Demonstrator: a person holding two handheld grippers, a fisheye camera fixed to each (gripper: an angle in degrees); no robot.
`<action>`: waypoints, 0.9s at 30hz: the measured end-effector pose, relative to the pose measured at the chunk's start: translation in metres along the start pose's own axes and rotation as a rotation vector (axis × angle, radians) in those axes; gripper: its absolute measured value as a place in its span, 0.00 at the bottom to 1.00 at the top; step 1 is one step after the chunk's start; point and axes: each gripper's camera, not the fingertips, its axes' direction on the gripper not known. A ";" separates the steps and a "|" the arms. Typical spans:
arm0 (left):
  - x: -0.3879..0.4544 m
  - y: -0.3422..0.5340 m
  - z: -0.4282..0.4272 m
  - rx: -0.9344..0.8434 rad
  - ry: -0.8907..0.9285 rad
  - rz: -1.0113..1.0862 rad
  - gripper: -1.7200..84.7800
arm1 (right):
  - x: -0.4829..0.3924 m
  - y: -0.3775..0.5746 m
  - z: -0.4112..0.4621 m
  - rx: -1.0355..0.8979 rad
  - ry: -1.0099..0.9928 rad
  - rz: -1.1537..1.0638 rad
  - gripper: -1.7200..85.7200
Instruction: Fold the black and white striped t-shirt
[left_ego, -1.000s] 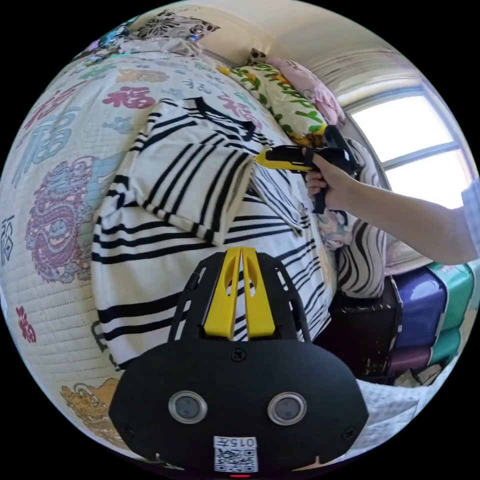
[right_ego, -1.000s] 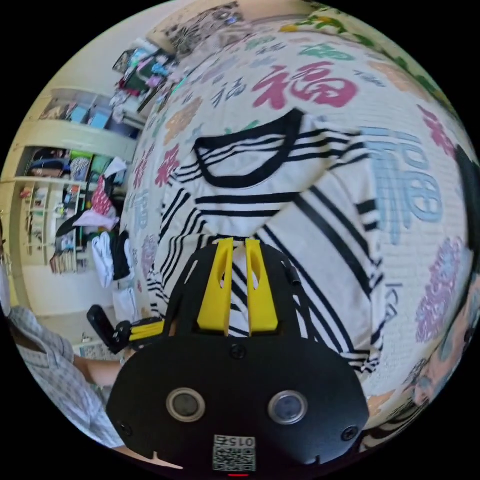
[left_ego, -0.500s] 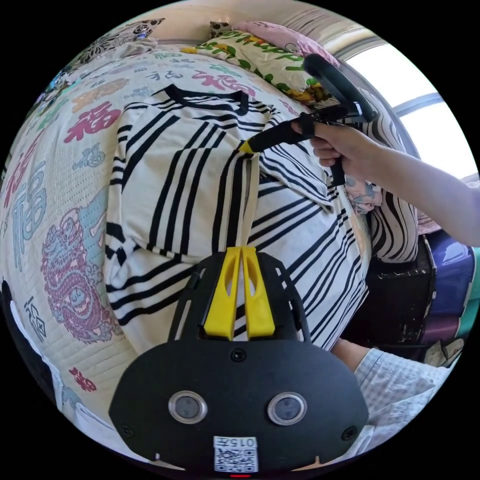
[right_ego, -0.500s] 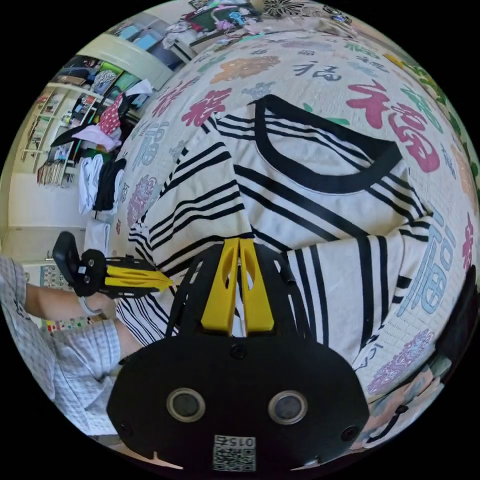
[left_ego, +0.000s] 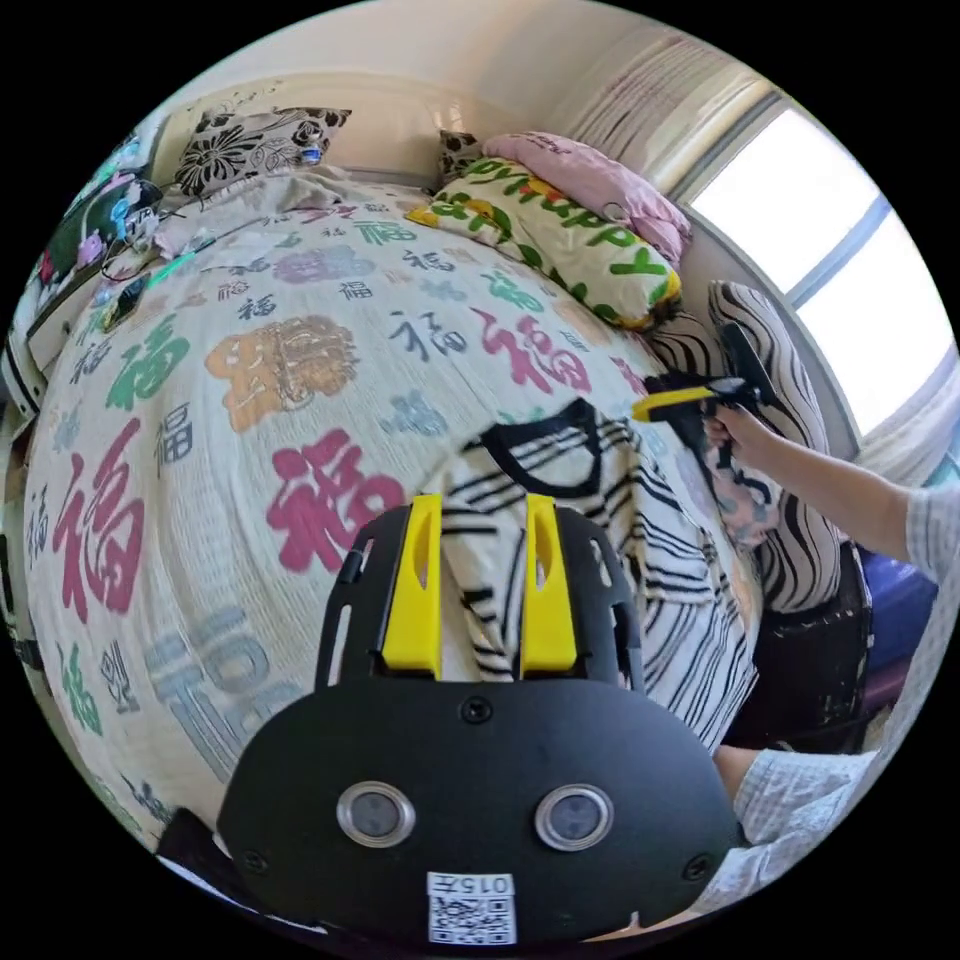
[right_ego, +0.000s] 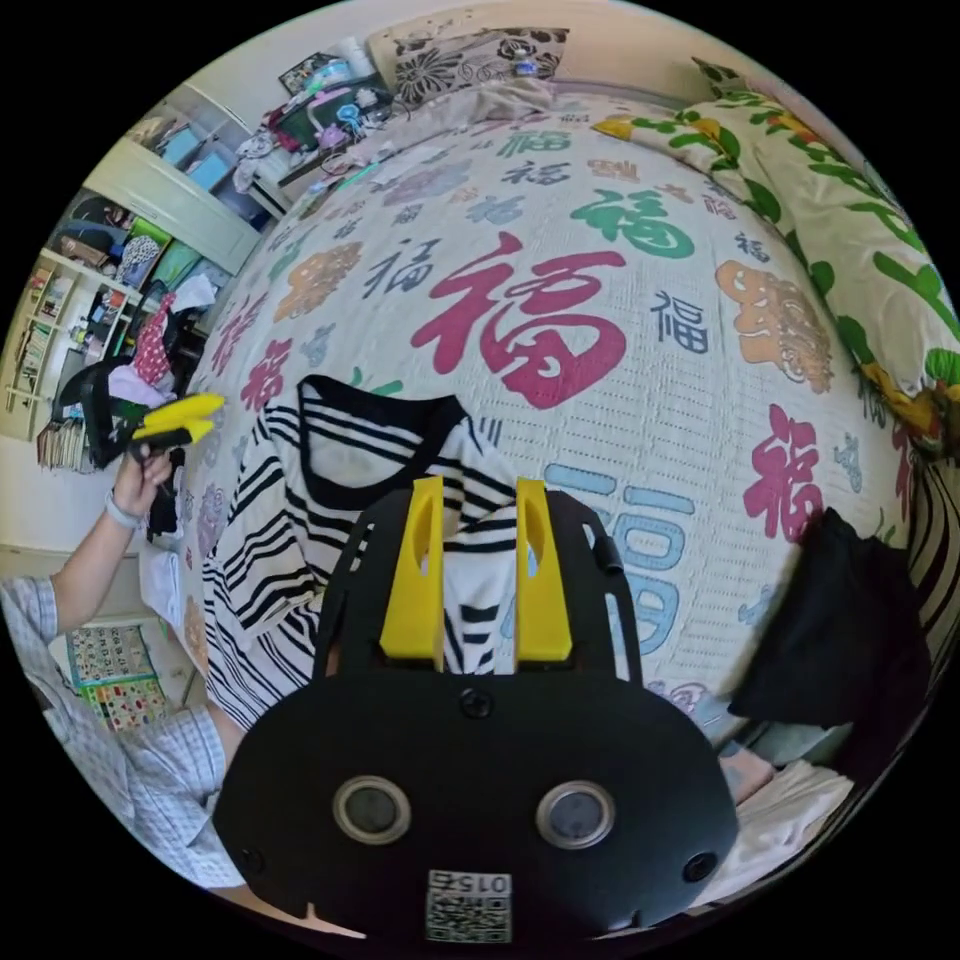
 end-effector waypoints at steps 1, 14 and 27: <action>-0.004 -0.009 0.008 -0.022 0.005 -0.010 0.17 | 0.003 -0.002 0.004 -0.037 0.000 -0.009 0.15; 0.015 -0.057 0.088 -0.371 0.004 -0.037 0.02 | 0.028 0.044 -0.009 -0.175 -0.104 0.043 0.01; 0.077 -0.058 0.055 -0.132 -0.156 -0.021 0.02 | 0.021 0.112 -0.066 0.031 -0.042 0.008 0.02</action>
